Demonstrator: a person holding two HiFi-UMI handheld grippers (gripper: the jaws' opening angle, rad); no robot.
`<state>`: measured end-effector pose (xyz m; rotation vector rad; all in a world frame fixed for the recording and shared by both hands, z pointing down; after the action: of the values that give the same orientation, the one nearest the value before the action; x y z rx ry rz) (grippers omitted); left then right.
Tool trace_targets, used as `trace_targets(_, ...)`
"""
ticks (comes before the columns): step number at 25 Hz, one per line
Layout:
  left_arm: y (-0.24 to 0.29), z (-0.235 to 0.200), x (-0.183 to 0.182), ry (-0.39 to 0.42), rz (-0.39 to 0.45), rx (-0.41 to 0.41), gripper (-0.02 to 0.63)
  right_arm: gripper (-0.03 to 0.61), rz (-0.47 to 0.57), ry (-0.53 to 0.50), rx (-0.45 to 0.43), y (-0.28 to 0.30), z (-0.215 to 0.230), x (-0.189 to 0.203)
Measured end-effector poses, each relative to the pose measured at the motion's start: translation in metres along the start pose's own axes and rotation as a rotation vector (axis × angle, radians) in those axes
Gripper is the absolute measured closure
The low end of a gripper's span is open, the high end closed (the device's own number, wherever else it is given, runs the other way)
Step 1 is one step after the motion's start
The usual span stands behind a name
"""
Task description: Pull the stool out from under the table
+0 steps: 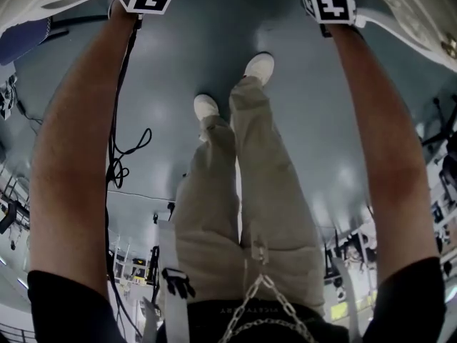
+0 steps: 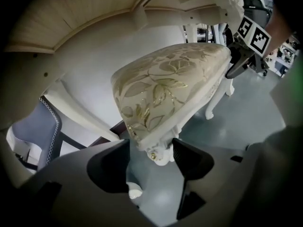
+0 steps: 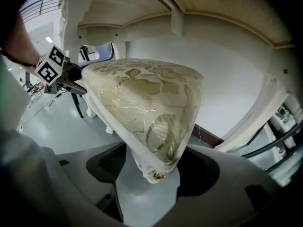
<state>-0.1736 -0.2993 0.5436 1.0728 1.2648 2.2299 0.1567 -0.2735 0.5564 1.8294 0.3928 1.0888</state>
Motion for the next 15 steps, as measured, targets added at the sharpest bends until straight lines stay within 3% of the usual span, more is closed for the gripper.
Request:
trace_targets(3, 0.001, 0.007, 0.001, -0.015, 0.008, 0.020, 0.383, 0.279, -0.013, 0.049, 0.036, 0.002, 0.004, -0.001)
trace_targets(15, 0.003, 0.026, 0.020, -0.142, 0.019, 0.084, 0.383, 0.279, -0.053, 0.045, 0.051, 0.001, -0.008, 0.011)
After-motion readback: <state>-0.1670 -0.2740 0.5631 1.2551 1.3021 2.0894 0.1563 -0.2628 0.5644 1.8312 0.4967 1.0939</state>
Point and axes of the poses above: the fingertips, and each gripper's own axes: y forward along the fingers, z to its right, x out of its underside, the point moved 1 cm from there along -y, backward along the fingers, and after that the axes turned 4 degrees about -y, right-handed, at the moved point
